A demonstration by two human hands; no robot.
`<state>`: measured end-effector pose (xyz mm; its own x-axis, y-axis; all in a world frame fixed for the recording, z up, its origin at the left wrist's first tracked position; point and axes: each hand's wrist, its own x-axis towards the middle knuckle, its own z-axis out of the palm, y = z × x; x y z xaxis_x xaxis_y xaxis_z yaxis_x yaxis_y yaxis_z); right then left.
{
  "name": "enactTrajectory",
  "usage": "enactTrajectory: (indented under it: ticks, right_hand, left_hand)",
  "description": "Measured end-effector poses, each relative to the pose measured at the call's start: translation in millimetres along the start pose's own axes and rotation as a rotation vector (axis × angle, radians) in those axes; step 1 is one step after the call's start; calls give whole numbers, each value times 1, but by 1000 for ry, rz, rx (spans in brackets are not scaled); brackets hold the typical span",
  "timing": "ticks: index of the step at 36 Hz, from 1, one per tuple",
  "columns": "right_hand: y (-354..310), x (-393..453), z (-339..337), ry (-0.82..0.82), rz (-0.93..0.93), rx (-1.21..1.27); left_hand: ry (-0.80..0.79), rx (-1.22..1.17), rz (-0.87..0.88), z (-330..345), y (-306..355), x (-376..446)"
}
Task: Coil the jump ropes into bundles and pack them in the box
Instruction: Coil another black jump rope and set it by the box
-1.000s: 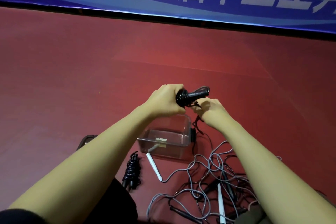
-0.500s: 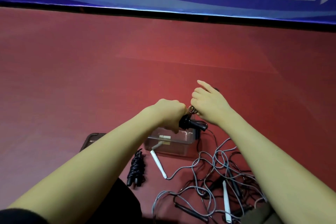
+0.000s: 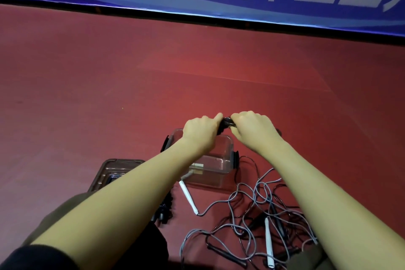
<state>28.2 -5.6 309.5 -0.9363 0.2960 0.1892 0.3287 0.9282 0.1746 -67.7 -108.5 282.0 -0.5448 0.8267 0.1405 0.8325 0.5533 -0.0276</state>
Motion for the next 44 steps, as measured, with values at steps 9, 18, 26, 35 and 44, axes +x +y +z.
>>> enactTrajectory:
  ticks: [9, 18, 26, 35, 44]
  right_hand:
    - [1, -7, -11, 87, 287, 552]
    - [-4, -5, -10, 192, 376, 887]
    - [3, -5, 0, 572, 574, 925]
    - [0, 1, -21, 498, 673, 1939]
    - [6, 0, -17, 309, 471, 1152]
  left_hand:
    - [181, -93, -178, -9, -7, 6]
    - [226, -110, -257, -12, -12, 10]
    - [243, -94, -267, -14, -17, 10]
    - [188, -91, -284, -12, -17, 10]
    - [148, -57, -278, -14, -23, 12]
